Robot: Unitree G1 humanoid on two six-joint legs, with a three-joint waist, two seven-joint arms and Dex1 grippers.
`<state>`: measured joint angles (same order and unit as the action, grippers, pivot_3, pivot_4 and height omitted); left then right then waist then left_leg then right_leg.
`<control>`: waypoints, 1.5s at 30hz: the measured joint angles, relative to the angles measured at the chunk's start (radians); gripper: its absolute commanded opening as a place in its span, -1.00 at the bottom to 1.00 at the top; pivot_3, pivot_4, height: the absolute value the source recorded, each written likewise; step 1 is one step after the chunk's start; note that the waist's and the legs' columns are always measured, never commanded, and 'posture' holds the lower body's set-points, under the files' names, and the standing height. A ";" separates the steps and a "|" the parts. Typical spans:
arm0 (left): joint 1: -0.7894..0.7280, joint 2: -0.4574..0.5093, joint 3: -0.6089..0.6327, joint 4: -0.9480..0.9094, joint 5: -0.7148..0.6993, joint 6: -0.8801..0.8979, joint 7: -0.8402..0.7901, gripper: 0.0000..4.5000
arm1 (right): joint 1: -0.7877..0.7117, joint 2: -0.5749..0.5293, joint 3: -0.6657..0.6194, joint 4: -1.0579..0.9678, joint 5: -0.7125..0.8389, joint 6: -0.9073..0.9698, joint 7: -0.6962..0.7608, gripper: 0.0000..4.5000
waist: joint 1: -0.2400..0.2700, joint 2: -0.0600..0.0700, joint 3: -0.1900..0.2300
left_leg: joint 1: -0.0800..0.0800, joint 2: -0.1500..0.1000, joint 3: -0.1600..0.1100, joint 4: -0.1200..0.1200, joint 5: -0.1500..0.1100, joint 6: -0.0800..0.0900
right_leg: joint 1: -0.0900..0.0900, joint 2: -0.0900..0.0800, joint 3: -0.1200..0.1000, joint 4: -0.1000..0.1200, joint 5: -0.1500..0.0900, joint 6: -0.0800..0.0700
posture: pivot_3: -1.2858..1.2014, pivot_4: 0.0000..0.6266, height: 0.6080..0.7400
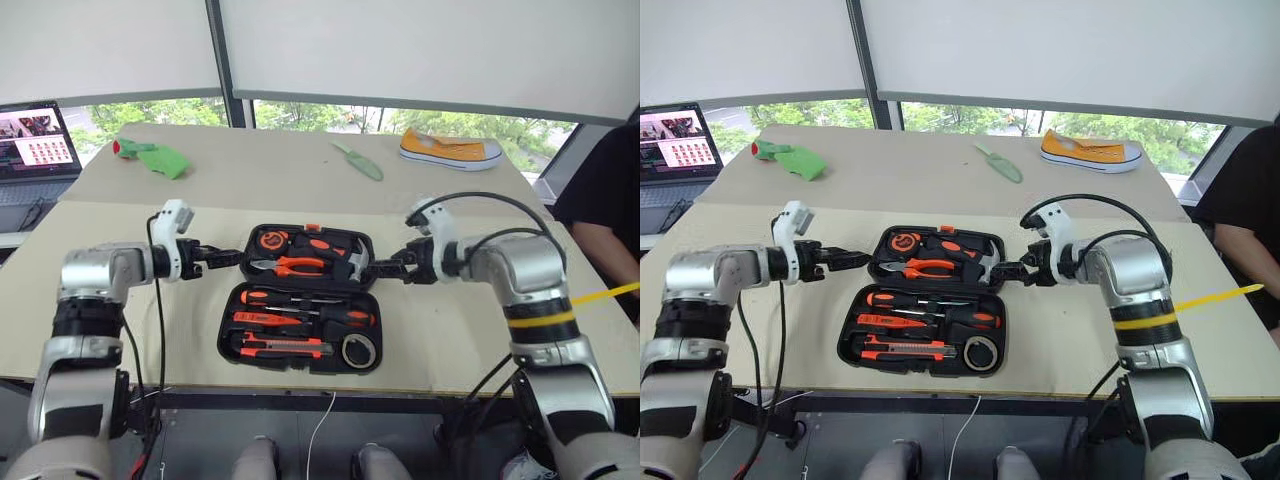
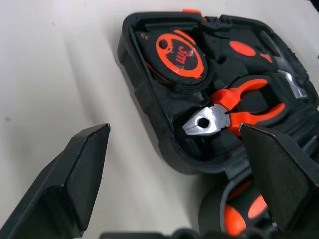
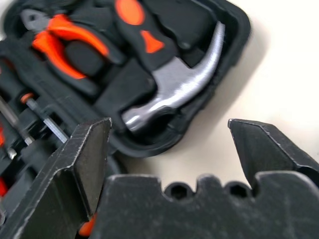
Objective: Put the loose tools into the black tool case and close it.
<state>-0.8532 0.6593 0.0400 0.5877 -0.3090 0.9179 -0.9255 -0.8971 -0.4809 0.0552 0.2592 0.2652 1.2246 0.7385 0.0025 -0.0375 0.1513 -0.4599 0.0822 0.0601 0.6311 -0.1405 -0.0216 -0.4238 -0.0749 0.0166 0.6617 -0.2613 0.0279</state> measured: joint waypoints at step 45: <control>0.704 -0.058 0.179 -0.160 0.041 -1.311 -0.139 0.07 | 0.585 -0.170 0.092 0.177 -0.531 -2.085 -0.230 -0.41 | -0.011 0.001 0.003 | 0.024 0.000 0.002 -0.008 0.001 -0.001 | 0.025 -0.003 0.000 -0.013 -0.003 -0.001 | 0.03 -0.52 1.00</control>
<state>-0.1493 0.6017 0.2190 0.4281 -0.2680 -0.3926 -1.0642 -0.3119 -0.6510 0.1470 0.4362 -0.2655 -0.8609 0.5085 -0.0087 -0.0364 0.1540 -0.4363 0.0822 0.0620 0.6227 -0.1396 -0.0229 -0.3985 -0.0775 0.0167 0.6484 -0.2638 0.0273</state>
